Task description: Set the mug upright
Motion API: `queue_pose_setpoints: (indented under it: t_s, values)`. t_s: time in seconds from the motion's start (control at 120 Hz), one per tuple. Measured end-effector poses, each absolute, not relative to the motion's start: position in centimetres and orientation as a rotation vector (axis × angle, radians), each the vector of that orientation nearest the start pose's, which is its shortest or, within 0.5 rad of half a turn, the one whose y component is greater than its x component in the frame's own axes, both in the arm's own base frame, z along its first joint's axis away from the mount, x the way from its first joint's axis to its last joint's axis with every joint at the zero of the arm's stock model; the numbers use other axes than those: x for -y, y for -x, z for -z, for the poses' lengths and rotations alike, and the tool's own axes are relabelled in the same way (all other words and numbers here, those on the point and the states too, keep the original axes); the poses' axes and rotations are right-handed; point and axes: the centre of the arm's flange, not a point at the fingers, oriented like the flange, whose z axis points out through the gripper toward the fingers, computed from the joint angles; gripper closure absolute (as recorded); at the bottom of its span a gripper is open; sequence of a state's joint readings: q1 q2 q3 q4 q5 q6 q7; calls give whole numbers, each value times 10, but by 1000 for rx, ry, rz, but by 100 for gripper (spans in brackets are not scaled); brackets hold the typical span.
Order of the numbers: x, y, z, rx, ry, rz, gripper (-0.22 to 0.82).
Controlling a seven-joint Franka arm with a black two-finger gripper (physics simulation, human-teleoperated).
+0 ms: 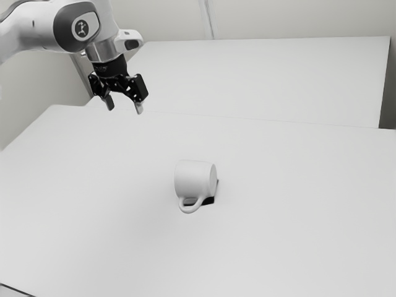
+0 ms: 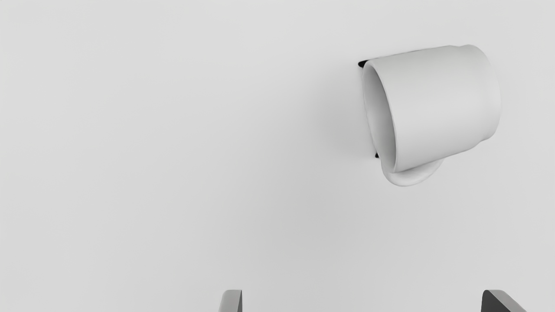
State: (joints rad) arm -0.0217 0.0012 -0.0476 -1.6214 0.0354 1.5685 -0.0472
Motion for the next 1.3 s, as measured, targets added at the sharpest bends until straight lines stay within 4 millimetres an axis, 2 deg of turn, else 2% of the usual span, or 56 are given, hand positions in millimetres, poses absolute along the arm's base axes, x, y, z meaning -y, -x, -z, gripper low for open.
queue_pose_setpoints:
  t_s: [0.192,0.467,0.825,1.142,1.3]
  values:
    - [33,-550,-599,-29,3108,-84,0]
    - [39,-543,-572,-20,3174,-131,0]
    - [55,-541,-515,-21,3289,-141,0]
    - [33,-534,-457,77,3380,-132,0]
    - [30,-535,-445,120,3458,-80,0]
